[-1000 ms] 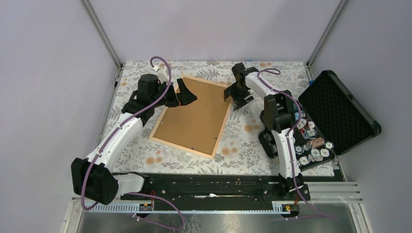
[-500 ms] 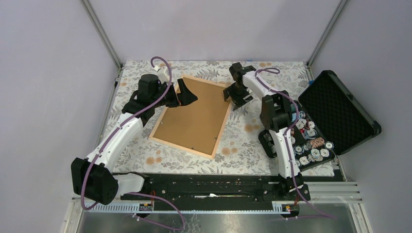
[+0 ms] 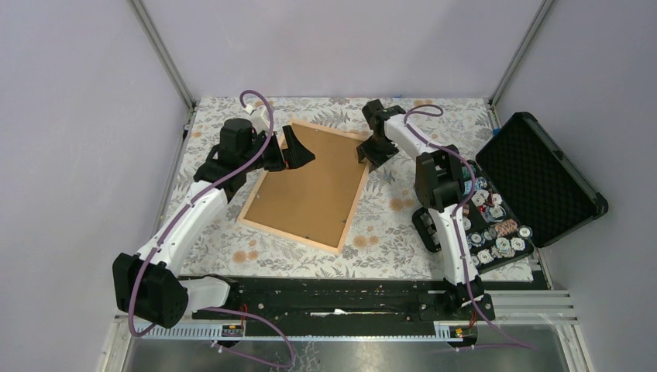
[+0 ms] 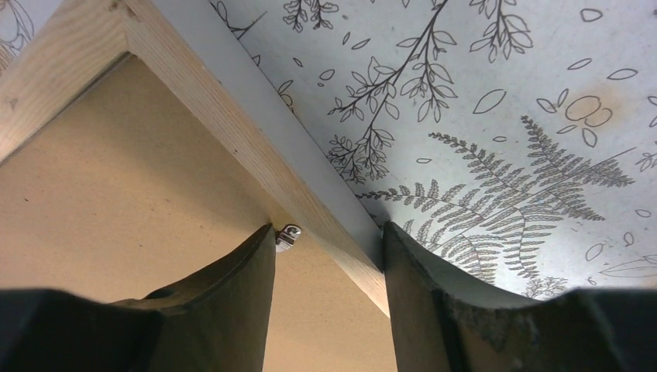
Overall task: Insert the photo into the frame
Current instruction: Install the photo frame at the center of the board.
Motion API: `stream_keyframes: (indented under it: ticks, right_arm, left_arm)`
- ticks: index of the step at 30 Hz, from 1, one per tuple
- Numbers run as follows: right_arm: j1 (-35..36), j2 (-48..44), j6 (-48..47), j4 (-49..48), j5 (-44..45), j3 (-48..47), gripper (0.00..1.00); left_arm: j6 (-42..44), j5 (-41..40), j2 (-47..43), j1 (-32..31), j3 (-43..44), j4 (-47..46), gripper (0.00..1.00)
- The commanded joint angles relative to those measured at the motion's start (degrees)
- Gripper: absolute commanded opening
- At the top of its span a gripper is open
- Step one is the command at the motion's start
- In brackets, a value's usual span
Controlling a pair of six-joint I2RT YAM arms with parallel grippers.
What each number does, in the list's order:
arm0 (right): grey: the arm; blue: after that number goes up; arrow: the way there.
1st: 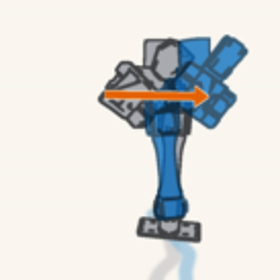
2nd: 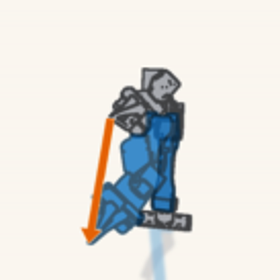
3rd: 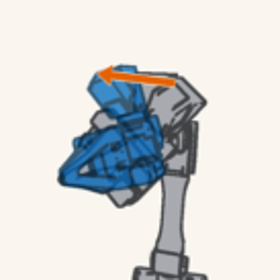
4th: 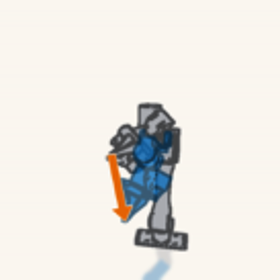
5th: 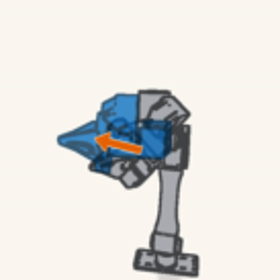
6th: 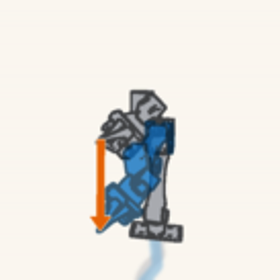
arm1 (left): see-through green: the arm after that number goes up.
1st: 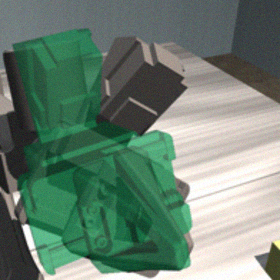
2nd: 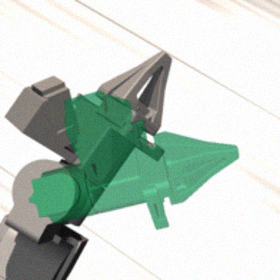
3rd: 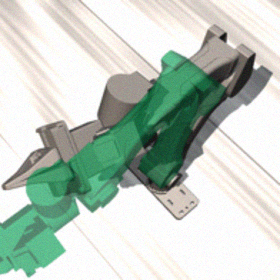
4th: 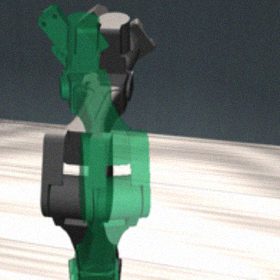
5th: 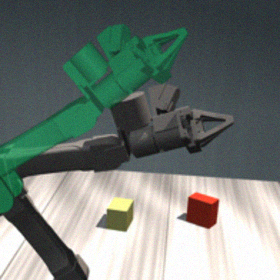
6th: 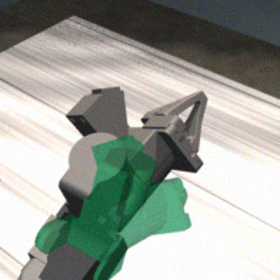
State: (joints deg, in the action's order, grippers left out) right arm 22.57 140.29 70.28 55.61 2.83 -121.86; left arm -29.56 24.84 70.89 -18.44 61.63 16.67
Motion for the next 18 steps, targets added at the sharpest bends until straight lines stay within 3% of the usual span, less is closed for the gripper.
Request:
stream_keyframes:
  ticks: [1,7,13,18]
  right_arm:
    - [2.2,1.1,-3.0,2.5,3.2,4.4,0.51]
    - [2.2,1.1,-8.3,0.9,3.9,5.4,0.31]
    - [2.2,1.4,-17.7,-2.5,4.6,7.0,0.01]
    - [2.2,-0.7,-38.0,-13.0,3.7,11.4,0.00]
  left_arm:
    - [0.7,0.6,-1.8,-0.3,1.9,-2.1,0.99]
    - [0.6,0.6,-1.7,-0.3,1.9,-2.1,0.99]
    - [0.6,0.5,-1.7,-0.3,1.8,-2.1,0.99]
    - [0.7,0.4,-1.8,-0.2,1.8,-2.1,0.99]
